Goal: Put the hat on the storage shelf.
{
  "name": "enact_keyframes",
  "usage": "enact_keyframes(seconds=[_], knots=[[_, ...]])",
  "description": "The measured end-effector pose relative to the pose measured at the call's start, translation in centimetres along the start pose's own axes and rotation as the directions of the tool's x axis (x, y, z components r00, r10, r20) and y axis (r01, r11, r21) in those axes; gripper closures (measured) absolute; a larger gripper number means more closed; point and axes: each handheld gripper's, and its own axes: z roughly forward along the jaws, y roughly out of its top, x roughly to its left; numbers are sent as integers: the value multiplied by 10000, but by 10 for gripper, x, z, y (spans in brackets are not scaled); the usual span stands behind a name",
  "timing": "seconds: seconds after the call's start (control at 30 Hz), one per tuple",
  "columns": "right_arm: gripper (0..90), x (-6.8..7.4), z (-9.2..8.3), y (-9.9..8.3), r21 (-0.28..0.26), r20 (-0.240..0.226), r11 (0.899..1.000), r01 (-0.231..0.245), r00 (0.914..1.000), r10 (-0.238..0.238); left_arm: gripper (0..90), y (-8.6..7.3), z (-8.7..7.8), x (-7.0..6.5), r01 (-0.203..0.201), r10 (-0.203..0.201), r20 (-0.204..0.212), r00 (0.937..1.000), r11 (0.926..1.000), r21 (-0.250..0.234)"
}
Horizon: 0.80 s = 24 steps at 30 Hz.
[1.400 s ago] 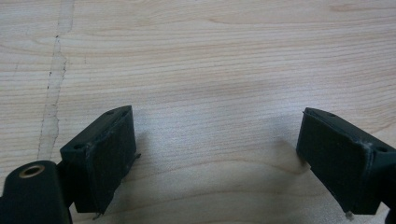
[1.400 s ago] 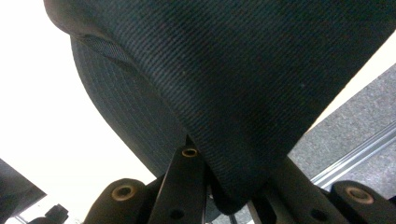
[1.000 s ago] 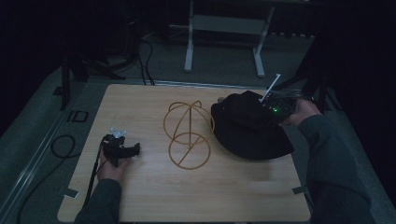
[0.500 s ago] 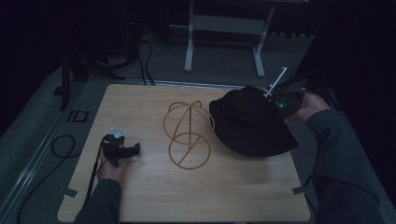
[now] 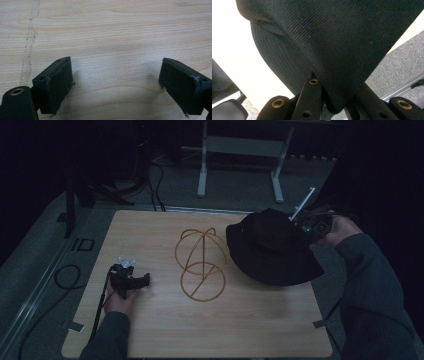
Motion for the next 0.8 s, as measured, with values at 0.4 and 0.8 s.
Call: enact_keyframes(seconds=[0.4, 0.8], knots=[[874, -5, -16, -6, -405, -145, 9992, 46, 9999, -52, 121, 0, 0, 0, -3, 3, 0, 10000, 10000, 3], [874, -4, -35, -11, -883, -281, 9956, 326, 9990, -352, 121, 0, 0, 0, -3, 3, 5, 10000, 10000, 18]])
